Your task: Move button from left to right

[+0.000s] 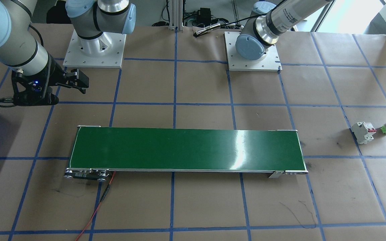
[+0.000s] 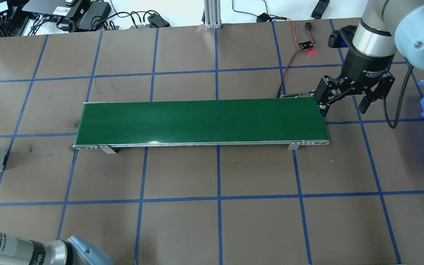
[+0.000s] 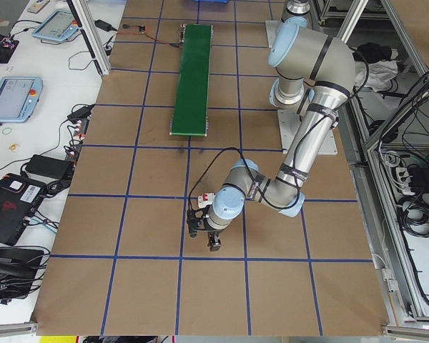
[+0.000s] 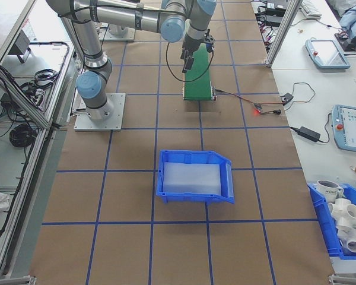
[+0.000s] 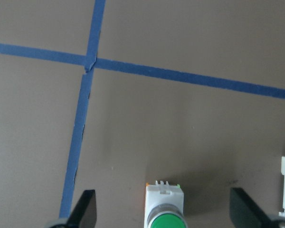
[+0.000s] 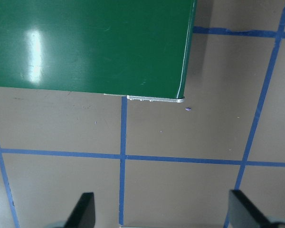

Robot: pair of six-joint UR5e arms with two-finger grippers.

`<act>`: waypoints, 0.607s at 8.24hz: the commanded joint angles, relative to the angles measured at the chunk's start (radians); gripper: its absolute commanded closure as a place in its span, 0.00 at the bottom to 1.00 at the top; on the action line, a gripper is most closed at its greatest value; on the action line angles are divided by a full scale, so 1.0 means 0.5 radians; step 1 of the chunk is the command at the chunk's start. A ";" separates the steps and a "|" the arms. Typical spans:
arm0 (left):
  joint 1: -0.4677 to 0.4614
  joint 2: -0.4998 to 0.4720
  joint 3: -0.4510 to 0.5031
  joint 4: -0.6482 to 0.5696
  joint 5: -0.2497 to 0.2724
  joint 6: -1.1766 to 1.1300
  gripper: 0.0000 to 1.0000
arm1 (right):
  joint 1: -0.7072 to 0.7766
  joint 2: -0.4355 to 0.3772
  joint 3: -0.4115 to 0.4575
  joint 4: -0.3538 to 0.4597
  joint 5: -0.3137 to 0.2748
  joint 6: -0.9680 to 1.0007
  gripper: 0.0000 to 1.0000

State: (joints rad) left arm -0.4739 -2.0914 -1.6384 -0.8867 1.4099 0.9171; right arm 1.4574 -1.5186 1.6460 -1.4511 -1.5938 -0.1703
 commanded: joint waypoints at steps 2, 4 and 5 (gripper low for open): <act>-0.012 -0.134 -0.006 0.068 -0.025 0.000 0.00 | 0.000 0.000 0.000 0.000 0.000 0.000 0.00; -0.019 -0.158 -0.006 0.068 -0.025 -0.003 0.02 | 0.000 0.000 0.000 0.000 0.000 0.000 0.00; -0.025 -0.170 -0.006 0.068 -0.025 -0.009 0.52 | 0.000 0.000 0.000 0.000 0.003 0.000 0.00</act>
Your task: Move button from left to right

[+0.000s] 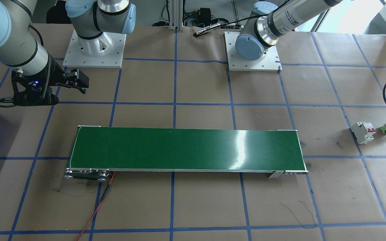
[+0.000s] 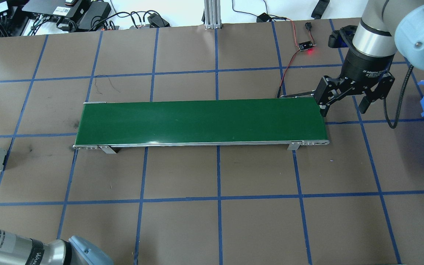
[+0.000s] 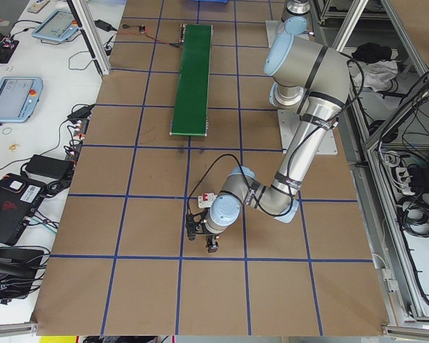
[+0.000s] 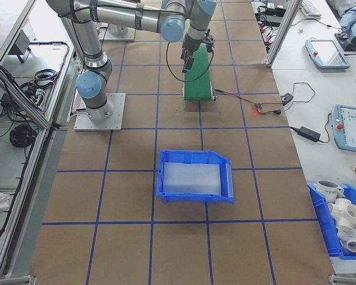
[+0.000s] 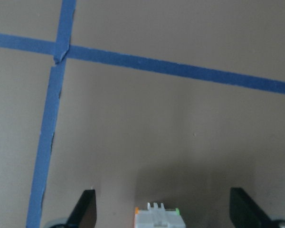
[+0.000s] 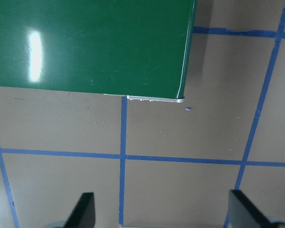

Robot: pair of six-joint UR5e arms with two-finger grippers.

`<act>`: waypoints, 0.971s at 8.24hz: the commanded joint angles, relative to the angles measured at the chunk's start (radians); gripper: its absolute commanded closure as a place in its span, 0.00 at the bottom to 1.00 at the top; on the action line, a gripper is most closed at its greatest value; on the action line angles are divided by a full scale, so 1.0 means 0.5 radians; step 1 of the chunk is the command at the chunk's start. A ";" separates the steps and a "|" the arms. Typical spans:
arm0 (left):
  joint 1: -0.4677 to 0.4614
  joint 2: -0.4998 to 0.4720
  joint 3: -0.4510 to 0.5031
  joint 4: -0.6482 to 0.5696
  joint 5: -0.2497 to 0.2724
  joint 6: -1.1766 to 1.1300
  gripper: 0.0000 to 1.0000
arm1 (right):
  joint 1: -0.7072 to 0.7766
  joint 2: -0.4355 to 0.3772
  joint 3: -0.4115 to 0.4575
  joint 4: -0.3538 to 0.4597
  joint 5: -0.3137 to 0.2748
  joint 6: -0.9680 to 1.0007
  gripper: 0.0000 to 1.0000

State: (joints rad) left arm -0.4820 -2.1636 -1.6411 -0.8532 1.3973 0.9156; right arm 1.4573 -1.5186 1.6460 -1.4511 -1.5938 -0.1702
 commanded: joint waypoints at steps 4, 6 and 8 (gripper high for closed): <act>-0.012 0.023 0.002 -0.027 0.086 0.043 1.00 | 0.000 0.000 0.000 0.000 0.003 0.000 0.00; -0.012 0.114 0.006 -0.103 0.126 0.104 1.00 | 0.000 0.000 0.000 0.000 0.000 0.000 0.00; -0.045 0.356 0.009 -0.235 0.209 0.202 1.00 | 0.000 0.000 0.000 0.000 0.000 0.000 0.00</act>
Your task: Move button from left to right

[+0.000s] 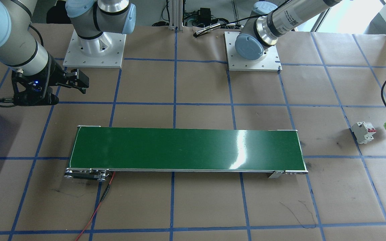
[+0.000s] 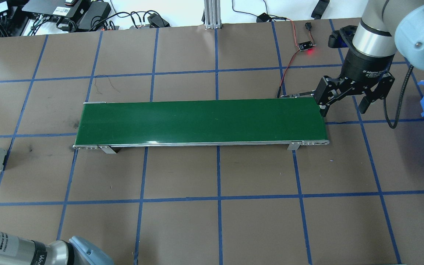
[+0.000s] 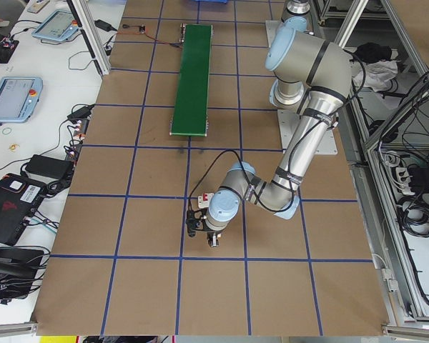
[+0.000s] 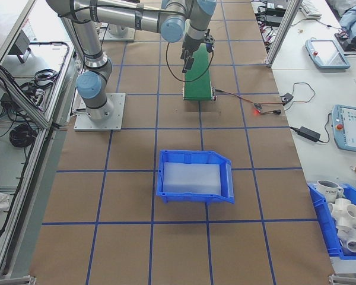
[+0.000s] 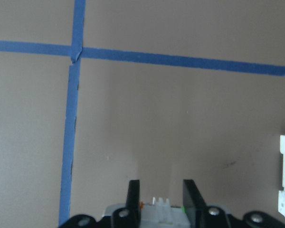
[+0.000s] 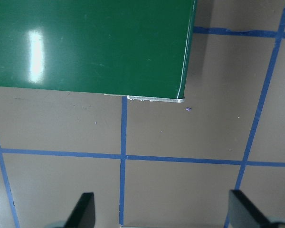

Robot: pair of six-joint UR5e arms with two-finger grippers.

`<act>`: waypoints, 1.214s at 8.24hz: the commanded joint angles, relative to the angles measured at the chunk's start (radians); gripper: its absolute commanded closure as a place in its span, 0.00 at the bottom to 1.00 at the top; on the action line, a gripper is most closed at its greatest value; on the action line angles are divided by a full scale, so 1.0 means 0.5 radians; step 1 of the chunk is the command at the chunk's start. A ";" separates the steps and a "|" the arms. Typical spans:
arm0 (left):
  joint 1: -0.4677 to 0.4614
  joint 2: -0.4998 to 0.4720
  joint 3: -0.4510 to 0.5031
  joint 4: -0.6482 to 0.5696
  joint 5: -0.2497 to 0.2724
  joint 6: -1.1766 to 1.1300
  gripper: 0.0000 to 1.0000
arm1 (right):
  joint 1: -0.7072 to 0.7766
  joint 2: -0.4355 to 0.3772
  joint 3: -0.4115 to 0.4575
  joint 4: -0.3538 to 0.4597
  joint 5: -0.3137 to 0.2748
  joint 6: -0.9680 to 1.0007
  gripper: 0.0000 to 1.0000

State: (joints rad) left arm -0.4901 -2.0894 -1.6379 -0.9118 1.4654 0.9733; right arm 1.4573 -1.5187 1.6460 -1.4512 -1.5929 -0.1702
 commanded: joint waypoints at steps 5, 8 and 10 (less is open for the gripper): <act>-0.791 0.779 -0.013 -0.569 0.061 -0.236 1.00 | 0.000 0.000 0.000 0.000 -0.002 0.000 0.00; -1.277 0.749 -0.041 -0.575 0.051 -0.624 1.00 | 0.000 0.000 0.000 0.000 -0.002 0.000 0.00; -1.452 0.715 -0.151 -0.573 0.042 -0.877 1.00 | 0.000 0.000 0.000 0.000 -0.002 0.000 0.00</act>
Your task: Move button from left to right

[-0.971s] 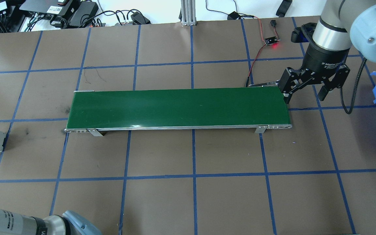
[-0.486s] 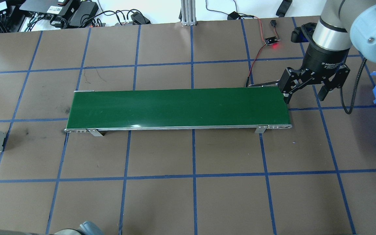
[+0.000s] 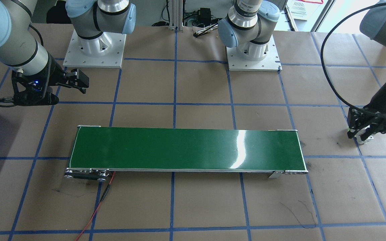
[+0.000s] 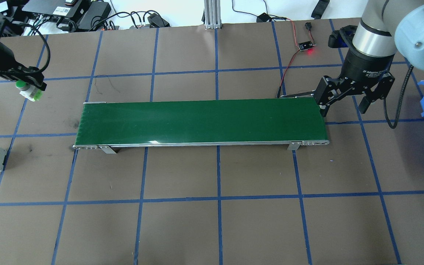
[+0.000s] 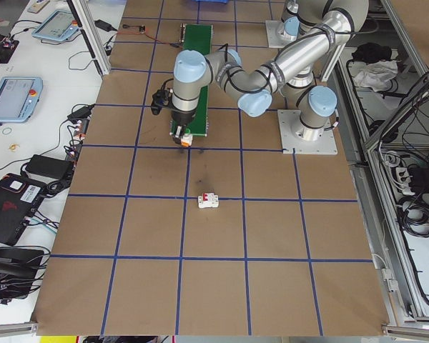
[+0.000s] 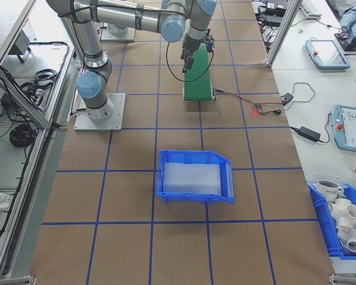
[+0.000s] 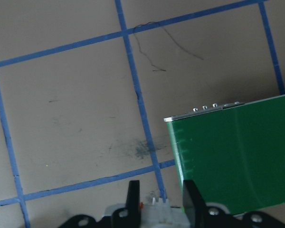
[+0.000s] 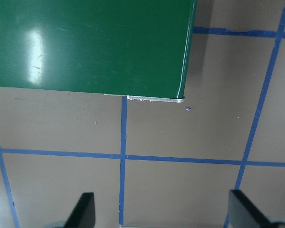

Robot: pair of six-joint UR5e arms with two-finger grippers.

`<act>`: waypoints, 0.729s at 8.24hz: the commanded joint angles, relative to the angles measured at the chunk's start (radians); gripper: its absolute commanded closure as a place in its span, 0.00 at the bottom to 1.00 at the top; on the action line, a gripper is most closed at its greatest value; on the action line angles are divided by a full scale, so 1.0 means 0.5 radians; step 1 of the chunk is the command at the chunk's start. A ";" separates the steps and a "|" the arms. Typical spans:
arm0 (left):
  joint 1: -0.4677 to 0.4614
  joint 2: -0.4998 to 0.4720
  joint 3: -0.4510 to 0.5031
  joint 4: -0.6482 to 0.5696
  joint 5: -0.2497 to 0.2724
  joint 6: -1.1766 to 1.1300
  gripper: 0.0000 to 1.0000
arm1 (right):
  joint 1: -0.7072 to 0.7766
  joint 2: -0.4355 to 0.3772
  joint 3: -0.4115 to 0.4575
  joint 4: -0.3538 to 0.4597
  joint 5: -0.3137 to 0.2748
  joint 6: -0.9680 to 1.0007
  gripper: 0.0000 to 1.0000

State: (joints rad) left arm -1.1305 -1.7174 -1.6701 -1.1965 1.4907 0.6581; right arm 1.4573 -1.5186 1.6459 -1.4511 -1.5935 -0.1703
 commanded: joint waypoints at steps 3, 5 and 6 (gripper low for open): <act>-0.200 -0.246 -0.120 0.025 -0.146 -0.548 1.00 | 0.000 0.000 0.000 0.000 -0.004 0.000 0.00; -0.200 -0.357 -0.120 0.058 -0.135 -0.678 1.00 | 0.000 0.000 0.000 0.000 -0.001 0.000 0.00; -0.197 -0.381 -0.120 0.064 -0.125 -0.669 1.00 | 0.000 0.000 0.000 0.000 -0.004 0.000 0.00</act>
State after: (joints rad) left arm -1.2295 -1.8723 -1.7293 -1.1748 1.4258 0.3448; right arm 1.4573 -1.5186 1.6460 -1.4511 -1.5941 -0.1703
